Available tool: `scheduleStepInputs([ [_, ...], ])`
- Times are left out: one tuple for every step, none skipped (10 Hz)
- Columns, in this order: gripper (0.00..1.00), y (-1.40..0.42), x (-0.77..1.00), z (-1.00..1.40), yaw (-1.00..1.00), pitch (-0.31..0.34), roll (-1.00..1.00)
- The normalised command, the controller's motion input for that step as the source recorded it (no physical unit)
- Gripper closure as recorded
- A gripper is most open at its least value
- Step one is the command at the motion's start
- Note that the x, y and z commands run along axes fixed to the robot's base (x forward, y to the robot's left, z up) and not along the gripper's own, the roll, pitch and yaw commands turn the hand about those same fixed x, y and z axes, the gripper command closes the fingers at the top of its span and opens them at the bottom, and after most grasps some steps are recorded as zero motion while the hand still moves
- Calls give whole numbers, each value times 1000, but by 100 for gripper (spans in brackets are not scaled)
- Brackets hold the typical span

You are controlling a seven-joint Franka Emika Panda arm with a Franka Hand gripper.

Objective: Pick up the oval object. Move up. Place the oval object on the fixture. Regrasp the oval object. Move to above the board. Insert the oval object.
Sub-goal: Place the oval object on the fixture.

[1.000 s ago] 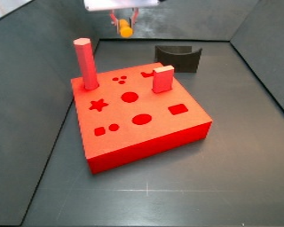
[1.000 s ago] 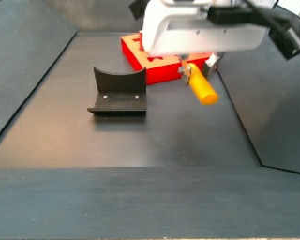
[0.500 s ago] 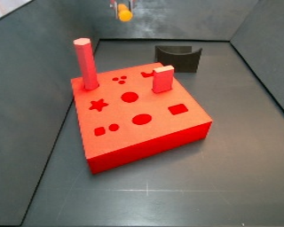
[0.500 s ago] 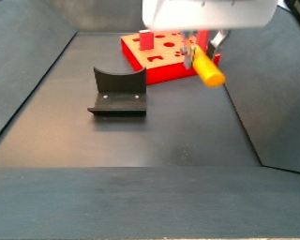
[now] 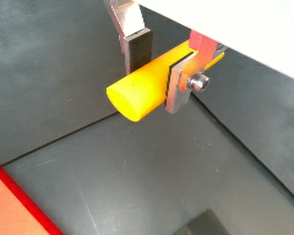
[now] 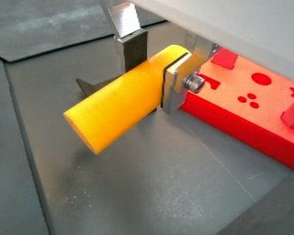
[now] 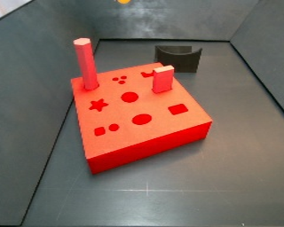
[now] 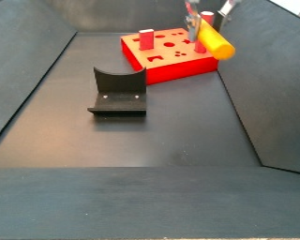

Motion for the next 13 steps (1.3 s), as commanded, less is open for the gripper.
scheduleStepInputs([
  [100,-455,1000,53,-857,92,183],
  [100,-407,1000,51,-630,89,141],
  [100,-377,1000,49,-426,92,83],
  [100,-348,1000,44,-239,112,58],
  [100,-325,1000,43,-157,127,49],
  [100,-299,1000,42,-95,142,42],
  [100,-279,1000,39,-48,150,37],
  [100,-256,1000,35,-19,147,34],
  [100,-230,1000,33,5,149,30],
  [100,-211,1000,31,12,154,27],
  [100,-185,1000,26,20,151,25],
  [100,-174,1000,24,25,152,24],
  [100,-148,1000,25,26,162,23],
])
